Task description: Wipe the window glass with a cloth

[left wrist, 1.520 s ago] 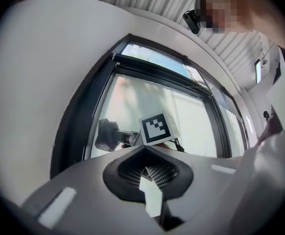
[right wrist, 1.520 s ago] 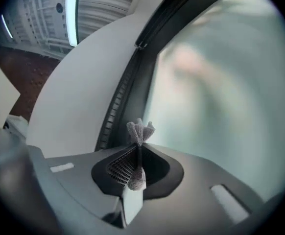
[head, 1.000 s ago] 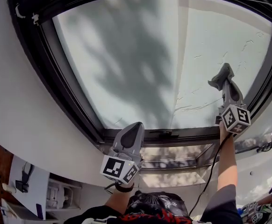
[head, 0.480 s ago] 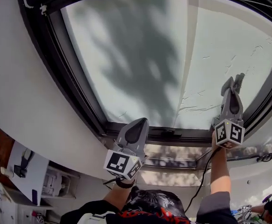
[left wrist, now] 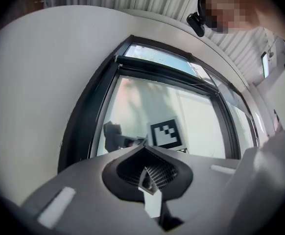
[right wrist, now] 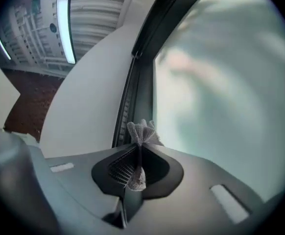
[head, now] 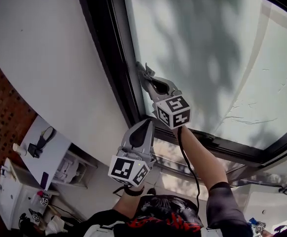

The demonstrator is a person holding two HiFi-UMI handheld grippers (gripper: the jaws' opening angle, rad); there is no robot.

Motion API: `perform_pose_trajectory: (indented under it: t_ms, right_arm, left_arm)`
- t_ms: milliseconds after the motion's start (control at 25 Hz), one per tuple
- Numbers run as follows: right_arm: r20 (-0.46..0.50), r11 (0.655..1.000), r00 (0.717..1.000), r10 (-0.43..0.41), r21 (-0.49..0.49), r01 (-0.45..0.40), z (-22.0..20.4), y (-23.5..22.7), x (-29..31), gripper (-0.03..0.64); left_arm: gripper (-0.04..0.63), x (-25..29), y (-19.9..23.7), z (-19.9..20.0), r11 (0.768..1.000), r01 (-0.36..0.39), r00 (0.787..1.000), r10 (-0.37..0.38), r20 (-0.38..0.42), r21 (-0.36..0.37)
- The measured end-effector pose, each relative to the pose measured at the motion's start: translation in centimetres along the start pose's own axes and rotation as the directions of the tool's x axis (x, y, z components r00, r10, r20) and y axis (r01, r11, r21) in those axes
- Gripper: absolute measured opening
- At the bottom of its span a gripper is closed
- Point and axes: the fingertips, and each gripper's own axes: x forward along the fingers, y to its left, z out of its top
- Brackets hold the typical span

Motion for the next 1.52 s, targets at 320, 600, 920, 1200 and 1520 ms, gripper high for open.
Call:
perform_pose_trajectory:
  t_ms: [320, 600, 920, 1200, 1520]
  right_arm:
    - [0.035, 0.935, 0.942, -0.334, -0.116, 0.335, -0.1, -9.0, -10.5, 0.025]
    - [0.132, 0.704, 0.722, -0.68, -0.158, 0.692, 5.4, -19.9, -32.3, 0.025]
    - [0.136, 0.158, 0.167, -0.976, -0.074, 0.985, 7.9, -30.1, -59.9, 0.025]
    - [0.228, 0.333, 0.332, -0.915, -0.034, 0.942, 6.5, -24.4, -50.1, 0.026]
    - [0.156, 0.942, 0.937, -0.311, -0.081, 0.326, 1.3, -5.0, -13.6, 0.026]
  left_arm:
    - [-0.017, 1.0, -1.2, -0.4, 0.999, 0.053, 0.998, -0.053, -0.02, -0.009]
    - [-0.017, 5.8, -8.4, -2.6, 0.965, 0.257, 0.965, -0.258, -0.035, -0.047]
    - [-0.017, 7.5, -14.6, -4.1, 0.93, 0.357, 0.931, -0.361, -0.043, -0.089]
    - [-0.017, 6.2, -12.3, -3.7, 0.958, 0.283, 0.957, -0.285, -0.049, -0.042]
    - [-0.017, 1.3, -0.3, -1.1, 1.0, 0.022, 0.999, -0.021, -0.041, 0.016]
